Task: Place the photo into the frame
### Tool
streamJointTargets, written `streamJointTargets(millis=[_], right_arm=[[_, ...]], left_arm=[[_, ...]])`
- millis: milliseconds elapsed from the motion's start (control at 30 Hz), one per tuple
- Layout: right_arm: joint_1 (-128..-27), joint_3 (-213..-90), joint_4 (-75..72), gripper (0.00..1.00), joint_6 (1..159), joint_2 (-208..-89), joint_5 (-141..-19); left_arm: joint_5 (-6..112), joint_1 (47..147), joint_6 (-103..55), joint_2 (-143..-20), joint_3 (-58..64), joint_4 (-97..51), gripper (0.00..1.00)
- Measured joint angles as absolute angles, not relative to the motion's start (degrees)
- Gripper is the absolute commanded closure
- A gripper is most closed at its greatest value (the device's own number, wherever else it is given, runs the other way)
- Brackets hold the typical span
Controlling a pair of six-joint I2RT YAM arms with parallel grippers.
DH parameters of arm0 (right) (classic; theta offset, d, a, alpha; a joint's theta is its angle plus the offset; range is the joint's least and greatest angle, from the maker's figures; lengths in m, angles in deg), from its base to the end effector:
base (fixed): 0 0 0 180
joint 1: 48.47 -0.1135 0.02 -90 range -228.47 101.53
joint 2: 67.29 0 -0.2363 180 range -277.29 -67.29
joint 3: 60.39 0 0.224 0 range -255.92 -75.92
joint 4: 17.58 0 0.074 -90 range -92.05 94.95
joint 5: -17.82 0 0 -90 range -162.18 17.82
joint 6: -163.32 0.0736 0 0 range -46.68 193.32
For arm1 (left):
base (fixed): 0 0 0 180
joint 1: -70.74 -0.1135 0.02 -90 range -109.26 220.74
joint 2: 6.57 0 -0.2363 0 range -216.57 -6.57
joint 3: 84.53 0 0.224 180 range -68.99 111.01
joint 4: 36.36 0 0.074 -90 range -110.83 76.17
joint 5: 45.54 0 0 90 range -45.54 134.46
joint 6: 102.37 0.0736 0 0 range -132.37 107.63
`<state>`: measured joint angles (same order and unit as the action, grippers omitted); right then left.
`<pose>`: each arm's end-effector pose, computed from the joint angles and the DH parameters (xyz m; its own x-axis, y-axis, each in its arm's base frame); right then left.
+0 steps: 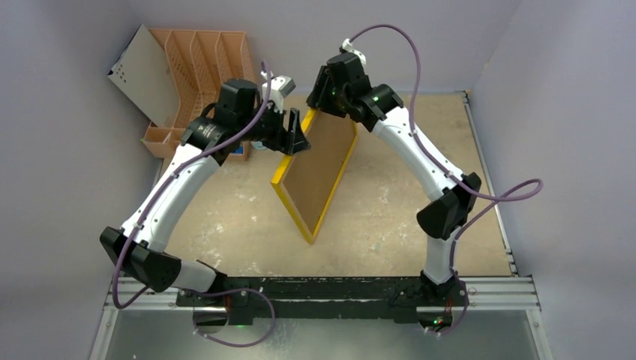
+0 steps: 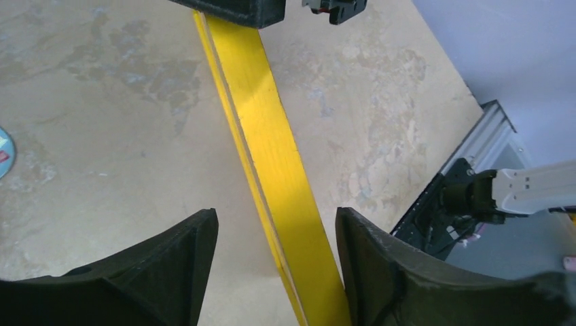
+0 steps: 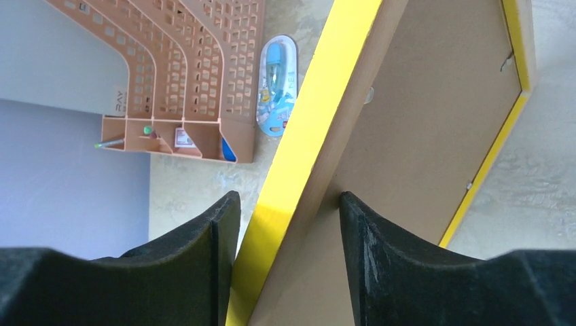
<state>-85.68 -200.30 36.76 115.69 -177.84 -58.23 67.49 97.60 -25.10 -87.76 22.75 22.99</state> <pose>0.3532 0.2459 0.3832 -0.5267 0.4213 -0.7383 -0.0784 0.8408 0.5357 0.2577 -0.1628 0.3678 -0.6332 0.0934 -0.7684 0.5824 0.7113 -0.3935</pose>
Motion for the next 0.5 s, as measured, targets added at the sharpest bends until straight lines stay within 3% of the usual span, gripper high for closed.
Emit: streamJointTargets(millis=[133, 500], right_arm=[[-83.8, -195.5, 35.5, 0.49, 115.5, -174.0, -61.3], [-77.4, -183.2, 35.3, 0.52, 114.2, -162.4, -68.5]], left_arm=[[73.5, 97.2, -26.3, -86.1, 20.4, 19.5, 0.24], [90.4, 97.0, -34.9, -81.9, 15.4, 2.1, 0.24]])
